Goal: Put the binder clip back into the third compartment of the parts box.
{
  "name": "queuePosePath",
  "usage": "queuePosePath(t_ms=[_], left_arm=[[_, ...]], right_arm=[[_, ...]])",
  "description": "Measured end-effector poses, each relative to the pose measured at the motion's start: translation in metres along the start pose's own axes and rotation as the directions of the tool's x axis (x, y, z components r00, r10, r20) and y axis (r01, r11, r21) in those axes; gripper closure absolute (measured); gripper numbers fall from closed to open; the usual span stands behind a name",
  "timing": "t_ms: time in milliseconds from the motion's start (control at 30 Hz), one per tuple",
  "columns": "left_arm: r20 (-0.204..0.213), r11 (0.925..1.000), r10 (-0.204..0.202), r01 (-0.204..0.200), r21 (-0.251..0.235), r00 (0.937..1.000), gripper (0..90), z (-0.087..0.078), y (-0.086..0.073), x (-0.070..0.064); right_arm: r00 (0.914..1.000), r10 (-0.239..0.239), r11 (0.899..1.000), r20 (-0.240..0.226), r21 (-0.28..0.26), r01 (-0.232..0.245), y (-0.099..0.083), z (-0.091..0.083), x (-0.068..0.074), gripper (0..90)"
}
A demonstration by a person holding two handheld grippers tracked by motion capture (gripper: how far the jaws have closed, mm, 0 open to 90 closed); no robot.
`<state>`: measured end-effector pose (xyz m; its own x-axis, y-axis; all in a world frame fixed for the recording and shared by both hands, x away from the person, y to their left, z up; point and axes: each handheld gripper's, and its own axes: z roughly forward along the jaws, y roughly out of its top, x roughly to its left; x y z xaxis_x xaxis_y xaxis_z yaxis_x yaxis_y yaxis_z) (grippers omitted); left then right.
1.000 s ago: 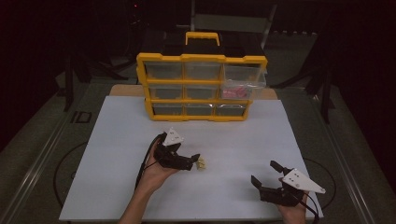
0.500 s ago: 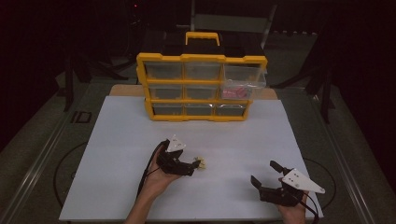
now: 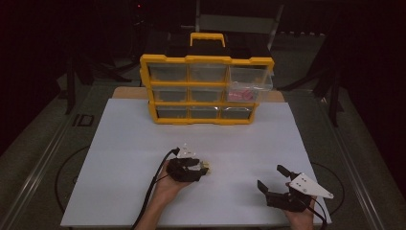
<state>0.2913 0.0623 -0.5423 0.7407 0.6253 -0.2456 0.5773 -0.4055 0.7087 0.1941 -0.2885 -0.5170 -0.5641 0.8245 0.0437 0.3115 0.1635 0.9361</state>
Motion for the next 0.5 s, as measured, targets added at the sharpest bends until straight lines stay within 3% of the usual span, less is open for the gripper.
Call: queuePosePath(t_ms=[167,200,233,400,500], left_arm=[[-0.009,0.9998,-0.021,0.021,0.006,0.9997,63.5,0.0043,0.0009,0.0018],[0.004,0.9991,-0.041,0.041,-0.013,0.9992,63.5,0.004,0.0015,0.0034],[-0.002,0.9989,-0.045,0.045,-0.016,0.999,70.4,0.0039,0.0022,0.0037],[-0.009,0.9973,-0.069,0.069,-0.023,0.9975,76.9,0.005,0.0058,0.0045],[-0.007,0.997,-0.072,0.072,-0.028,0.9974,85.7,0.0053,0.0075,0.004]], right_arm=[[1.0,0.0,1.0,0.0,0.0,0.0,-0.0001,0.0,-0.0002,8.4],[1.0,0.0,1.0,0.0,0.0,0.0,-0.0001,0.0,-0.0001,8.4],[1.0,-0.002,1.0,0.0,-0.001,0.002,-0.0001,0.0002,-0.0002,8.4],[1.0,-0.003,1.0,-0.001,0.001,0.003,-0.0002,0.0005,-0.0002,8.4],[1.0,-0.003,1.0,-0.001,0.001,0.003,-0.0001,0.0002,-0.0003,8.4]])
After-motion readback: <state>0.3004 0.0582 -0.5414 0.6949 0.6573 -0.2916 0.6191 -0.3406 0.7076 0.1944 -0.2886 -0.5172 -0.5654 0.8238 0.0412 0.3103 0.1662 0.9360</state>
